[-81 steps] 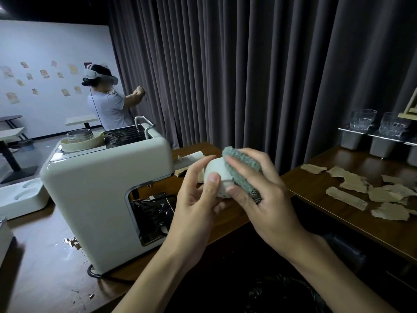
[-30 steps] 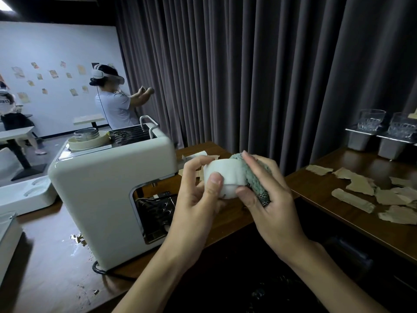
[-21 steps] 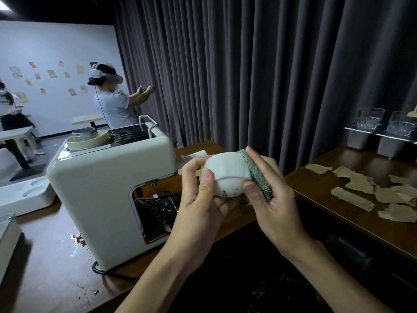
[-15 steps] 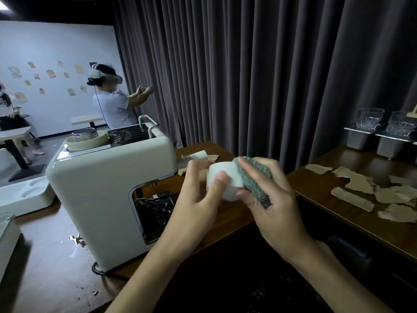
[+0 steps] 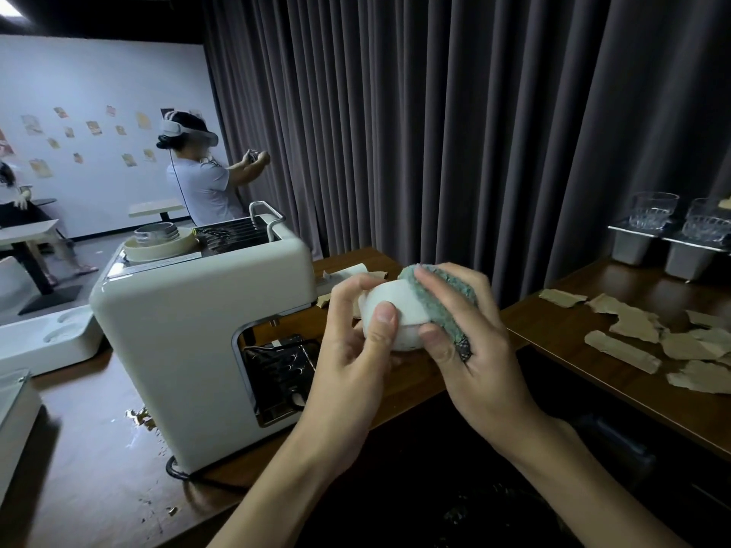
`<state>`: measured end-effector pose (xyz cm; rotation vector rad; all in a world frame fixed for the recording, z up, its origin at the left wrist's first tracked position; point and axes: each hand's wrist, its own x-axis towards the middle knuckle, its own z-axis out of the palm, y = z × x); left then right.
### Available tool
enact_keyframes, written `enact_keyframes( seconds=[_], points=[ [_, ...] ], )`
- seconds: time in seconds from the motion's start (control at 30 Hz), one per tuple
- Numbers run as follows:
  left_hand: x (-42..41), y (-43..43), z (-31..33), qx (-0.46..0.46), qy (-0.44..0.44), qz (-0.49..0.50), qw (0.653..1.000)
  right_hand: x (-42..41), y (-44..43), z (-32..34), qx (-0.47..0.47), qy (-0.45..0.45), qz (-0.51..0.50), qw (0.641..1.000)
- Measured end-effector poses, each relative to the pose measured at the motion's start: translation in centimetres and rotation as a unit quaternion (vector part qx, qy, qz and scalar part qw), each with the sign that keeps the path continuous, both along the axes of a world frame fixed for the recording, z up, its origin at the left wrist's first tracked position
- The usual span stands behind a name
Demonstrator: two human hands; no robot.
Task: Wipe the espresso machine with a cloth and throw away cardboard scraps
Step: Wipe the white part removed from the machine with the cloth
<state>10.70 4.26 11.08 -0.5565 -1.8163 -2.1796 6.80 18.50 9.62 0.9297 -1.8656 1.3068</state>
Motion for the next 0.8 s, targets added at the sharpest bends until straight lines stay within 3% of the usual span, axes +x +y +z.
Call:
enact_keyframes(
  seconds=[0.07,0.13,0.3,0.43,0.53,0.63,0.73,0.8],
  points=[
    [0.1,0.1,0.1,0.067,-0.023,-0.033,0.997,-0.2,0.2,-0.3,-0.044,-0.069,0.043,0.996],
    [0.2,0.2,0.3,0.078,-0.041,-0.046,0.995,-0.1,0.3,-0.4,-0.069,-0.099,0.057,0.991],
    [0.0,-0.8,1.1,-0.092,0.003,0.011,0.996,0.5,0.6,-0.1,-0.064,-0.058,0.009,0.996],
    [0.1,-1.2,1.9,-0.176,0.063,0.03,0.982,0.8,0.9,0.6,0.044,0.042,-0.036,0.998],
    [0.5,-1.0,1.9,-0.149,0.072,0.038,0.986,0.7,1.0,0.6,0.031,0.018,-0.014,0.999],
    [0.7,-0.5,1.6,-0.064,0.017,0.015,0.998,0.7,0.8,0.4,-0.021,-0.041,0.015,0.999],
    [0.6,-0.3,1.4,-0.003,-0.046,-0.039,0.998,0.6,0.6,0.4,0.011,0.01,-0.038,0.999],
    [0.4,-1.2,1.5,-0.024,-0.083,-0.059,0.995,0.5,1.1,0.5,0.025,-0.011,-0.015,1.0]
  ],
)
